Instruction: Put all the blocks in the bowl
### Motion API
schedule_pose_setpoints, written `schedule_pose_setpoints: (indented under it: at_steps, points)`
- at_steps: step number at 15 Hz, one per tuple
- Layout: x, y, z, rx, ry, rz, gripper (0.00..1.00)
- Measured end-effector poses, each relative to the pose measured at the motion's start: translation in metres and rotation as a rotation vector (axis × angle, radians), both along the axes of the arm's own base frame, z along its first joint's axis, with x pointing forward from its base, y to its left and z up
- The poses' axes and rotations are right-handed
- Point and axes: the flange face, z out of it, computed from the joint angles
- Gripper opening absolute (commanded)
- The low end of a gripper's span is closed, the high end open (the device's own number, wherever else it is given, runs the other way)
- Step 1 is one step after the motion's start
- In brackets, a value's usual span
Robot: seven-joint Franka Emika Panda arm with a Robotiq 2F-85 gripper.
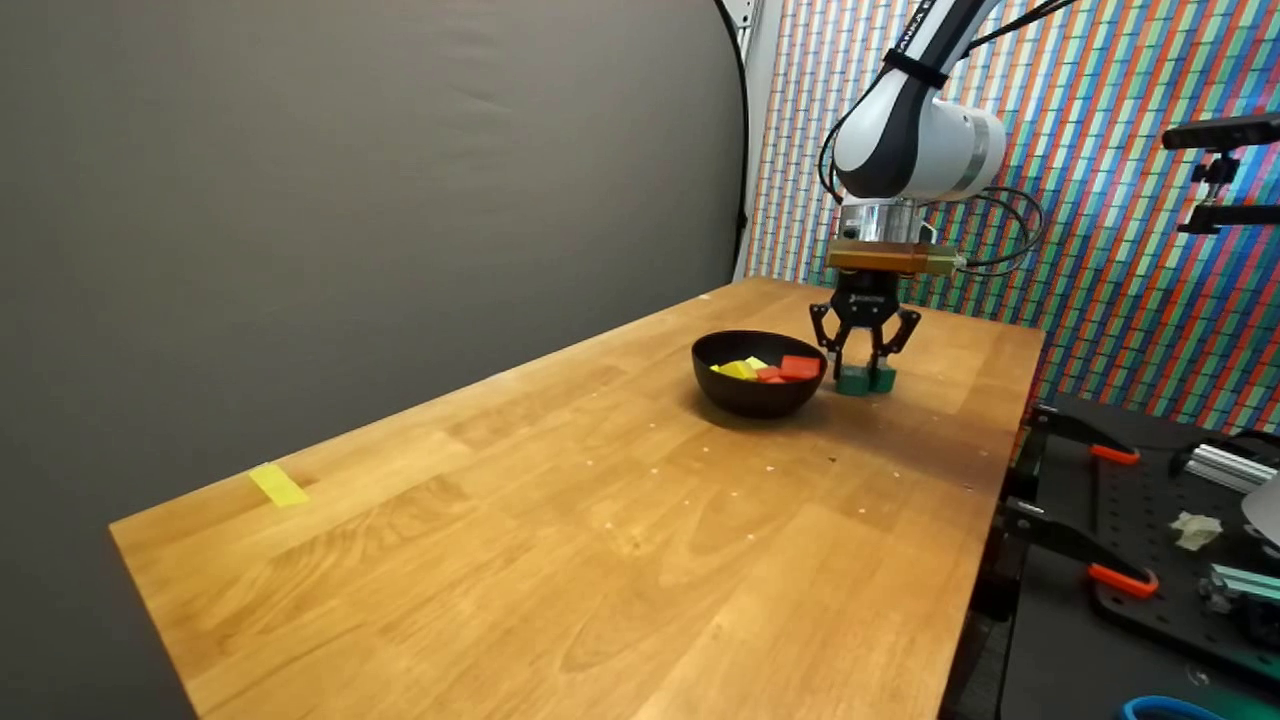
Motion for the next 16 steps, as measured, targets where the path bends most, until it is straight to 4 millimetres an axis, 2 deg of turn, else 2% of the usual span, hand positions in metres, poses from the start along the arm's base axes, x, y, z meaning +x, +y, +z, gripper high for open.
schedule_pose_setpoints:
  at_steps: [6,8,12,14,16]
  points:
    - [0.009,-0.006,0.006,0.012,-0.017,-0.011,0.18]
    - [0.012,-0.004,0.026,0.014,-0.029,0.011,0.18]
    - [0.021,0.010,0.079,-0.047,-0.106,0.110,0.18]
    - [0.031,0.028,0.102,-0.066,-0.173,0.175,0.18]
    - [0.043,0.054,0.112,-0.062,-0.240,0.255,0.18]
